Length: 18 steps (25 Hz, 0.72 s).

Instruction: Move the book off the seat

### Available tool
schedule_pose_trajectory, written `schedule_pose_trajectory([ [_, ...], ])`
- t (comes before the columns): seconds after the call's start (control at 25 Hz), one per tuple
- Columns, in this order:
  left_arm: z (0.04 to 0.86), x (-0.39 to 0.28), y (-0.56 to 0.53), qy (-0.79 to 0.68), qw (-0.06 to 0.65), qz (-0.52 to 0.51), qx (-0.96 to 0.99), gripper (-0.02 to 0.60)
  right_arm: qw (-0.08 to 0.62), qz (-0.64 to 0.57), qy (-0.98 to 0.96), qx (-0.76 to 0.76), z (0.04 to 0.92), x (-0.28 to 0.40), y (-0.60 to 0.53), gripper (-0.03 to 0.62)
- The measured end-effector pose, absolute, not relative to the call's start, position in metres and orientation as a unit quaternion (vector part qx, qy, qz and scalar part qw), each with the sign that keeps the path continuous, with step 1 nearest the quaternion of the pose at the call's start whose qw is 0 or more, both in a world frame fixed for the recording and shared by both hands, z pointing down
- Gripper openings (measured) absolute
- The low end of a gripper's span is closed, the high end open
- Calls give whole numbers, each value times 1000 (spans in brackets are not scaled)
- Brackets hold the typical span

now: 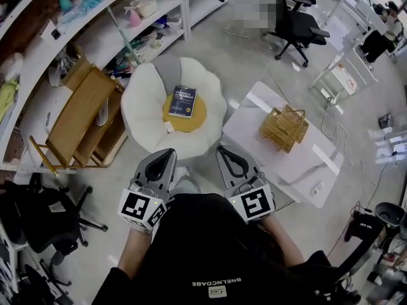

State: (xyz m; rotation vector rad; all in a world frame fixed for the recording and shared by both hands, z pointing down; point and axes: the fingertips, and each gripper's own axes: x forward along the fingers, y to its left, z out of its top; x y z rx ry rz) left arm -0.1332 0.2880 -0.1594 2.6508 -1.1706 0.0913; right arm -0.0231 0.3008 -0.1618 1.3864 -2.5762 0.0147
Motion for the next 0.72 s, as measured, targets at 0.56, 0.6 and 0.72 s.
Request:
schedule_pose_trajectory([
  [0.56,-134,-194,174,-359,158,48,919,3,137,41,-849,509,-143,-73,189,14],
  [0.6,-133,-197,167,-355,157,50,920,3,138,42,-848,510,-142,-78,181,14],
  [0.72,-132,-207,147,-346,157,51,924,3,145,44,-845,512,-139,-92,161,14],
])
